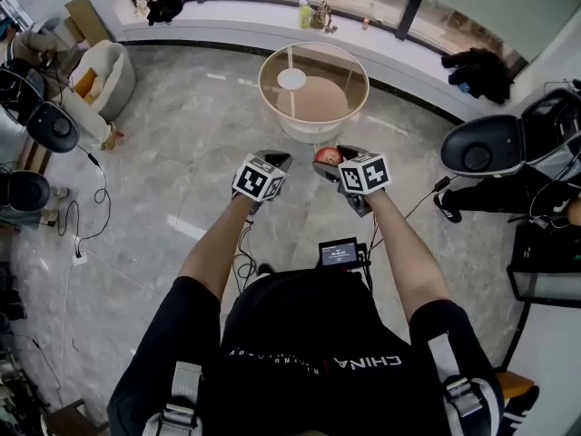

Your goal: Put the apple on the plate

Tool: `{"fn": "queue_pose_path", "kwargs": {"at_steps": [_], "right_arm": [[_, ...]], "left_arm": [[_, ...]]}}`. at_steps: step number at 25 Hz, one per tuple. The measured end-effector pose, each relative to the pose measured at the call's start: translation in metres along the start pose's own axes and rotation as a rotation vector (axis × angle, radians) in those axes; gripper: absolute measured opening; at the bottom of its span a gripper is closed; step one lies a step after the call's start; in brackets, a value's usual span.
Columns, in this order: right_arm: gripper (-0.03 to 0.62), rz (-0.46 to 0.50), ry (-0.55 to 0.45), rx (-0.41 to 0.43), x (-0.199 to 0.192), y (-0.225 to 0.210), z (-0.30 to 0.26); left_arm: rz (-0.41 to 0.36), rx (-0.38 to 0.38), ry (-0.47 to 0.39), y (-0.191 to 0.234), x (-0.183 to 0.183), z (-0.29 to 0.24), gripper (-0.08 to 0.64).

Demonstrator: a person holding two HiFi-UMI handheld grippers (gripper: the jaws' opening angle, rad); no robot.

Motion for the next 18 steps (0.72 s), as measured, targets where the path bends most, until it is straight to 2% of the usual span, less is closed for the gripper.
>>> {"fn": "queue_pose_path", "kwargs": {"at_steps": [3,10,14,18], "right_arm": [[0.365,0.004,0.002,0.001,-0.005,-0.016,0.012],[0.365,-0.035,-0.010,0.037,-0.016,-0.062,0.041],[0.365,-0.015,0.022,0.047,-0.020,-0.074,0.038],[0.365,-0.025,0.046,0.062,-0.023,-0.083,0.020]], "left_arm": [[0.002,0.002,-0.002,-0.010,0.009,-0.012,0.017],[0.065,0.065,-0.001,-0.030,0.030,-0.043,0.017],[0.053,0.082,0.016,-0.028,0.035,-0.054,0.017],[0.074,0.076,0.008,-0.015,0.038,-0.063,0.017]]}}
Point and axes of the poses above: the fingertips, and each gripper's own axes: z backward along the fingers, y to its left, x out of its top, the point moved 1 cm from there along z, backward along the fingers, and after that the axes turned 9 degrees about x, right-handed, at the moved point
